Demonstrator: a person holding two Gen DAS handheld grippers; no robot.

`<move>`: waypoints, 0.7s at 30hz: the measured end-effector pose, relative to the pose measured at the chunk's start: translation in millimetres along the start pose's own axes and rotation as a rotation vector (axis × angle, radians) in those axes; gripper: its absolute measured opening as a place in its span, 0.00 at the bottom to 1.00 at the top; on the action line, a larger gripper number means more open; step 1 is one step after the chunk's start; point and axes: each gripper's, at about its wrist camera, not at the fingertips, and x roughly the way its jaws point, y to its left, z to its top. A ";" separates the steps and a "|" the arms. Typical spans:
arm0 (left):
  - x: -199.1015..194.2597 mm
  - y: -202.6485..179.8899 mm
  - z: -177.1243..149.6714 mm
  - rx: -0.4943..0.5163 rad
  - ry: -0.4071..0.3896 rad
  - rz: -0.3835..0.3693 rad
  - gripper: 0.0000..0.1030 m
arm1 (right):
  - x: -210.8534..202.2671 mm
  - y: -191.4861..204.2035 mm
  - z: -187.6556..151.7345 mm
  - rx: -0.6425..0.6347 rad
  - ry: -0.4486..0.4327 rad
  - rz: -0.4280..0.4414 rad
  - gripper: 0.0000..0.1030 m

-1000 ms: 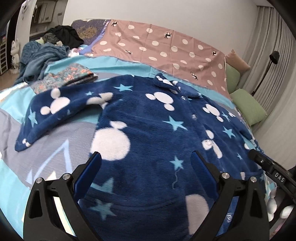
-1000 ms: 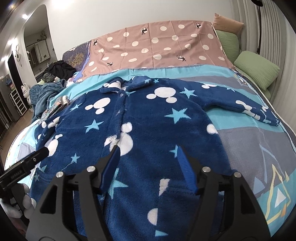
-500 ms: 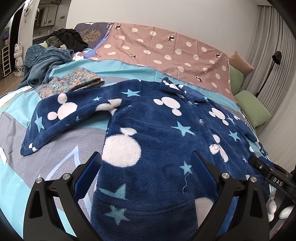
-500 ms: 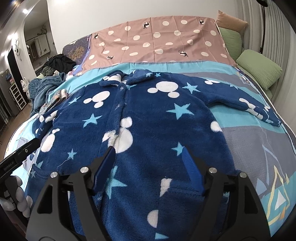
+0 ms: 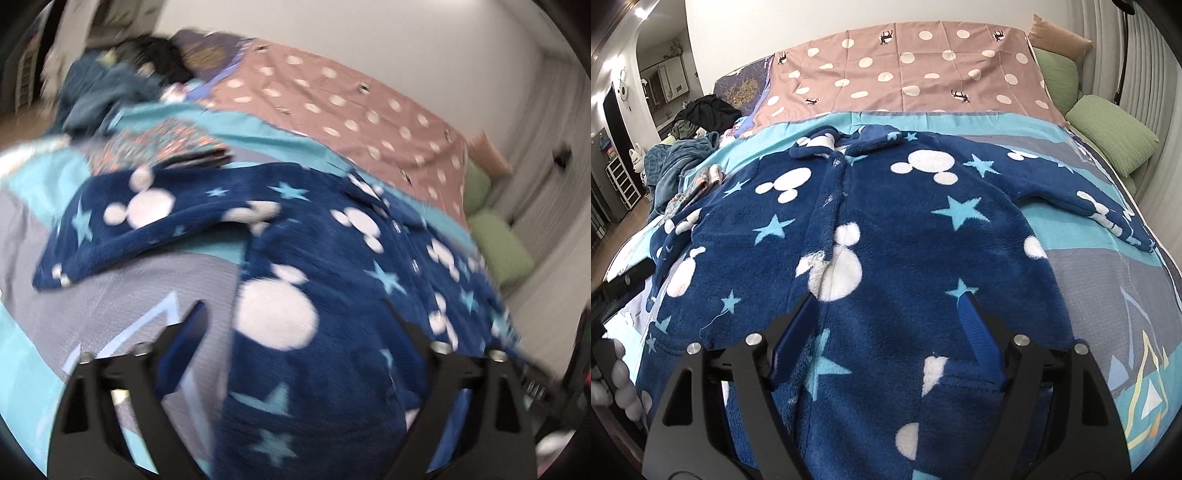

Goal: Fold small clothes
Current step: 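Grasp the sleeve cuff with the left gripper and lift it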

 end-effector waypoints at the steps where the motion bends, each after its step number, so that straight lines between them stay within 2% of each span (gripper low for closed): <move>1: 2.3 20.3 5.0 -0.087 0.013 -0.031 0.71 | 0.3 -0.2 0.4 0.001 0.001 0.000 0.78; 2: 4.2 36.1 8.0 -0.159 0.022 -0.057 0.67 | 0.3 -0.7 0.4 0.002 0.001 -0.001 0.79; 4: 10.6 88.1 11.1 -0.383 0.048 -0.133 0.54 | 1.0 -2.0 0.1 0.003 0.005 -0.007 0.79; 6: 15.1 145.0 8.5 -0.609 0.053 -0.164 0.52 | 2.3 -4.2 0.3 0.006 0.010 -0.010 0.79; 10: 20.3 233.2 -7.8 -0.923 0.030 -0.107 0.52 | 7.1 -8.2 0.2 0.016 0.025 -0.022 0.79; 12: 27.6 273.7 -17.3 -1.064 0.006 -0.111 0.52 | 9.8 -8.4 0.9 0.017 0.032 -0.025 0.79; 17: 39.6 315.6 -13.0 -1.163 -0.052 -0.066 0.52 | 12.8 -3.9 4.5 0.009 0.037 -0.022 0.79; 18: 42.1 320.4 -10.2 -1.167 -0.070 -0.055 0.47 | 12.7 -2.8 5.2 0.005 0.036 -0.022 0.79; 19: 43.3 322.9 -7.8 -1.169 -0.097 -0.057 0.30 | 12.1 -1.3 6.3 -0.001 0.034 -0.021 0.79; 21: 41.0 322.4 0.3 -1.148 -0.129 -0.090 0.08 | 10.5 -0.5 8.0 -0.006 0.027 -0.020 0.79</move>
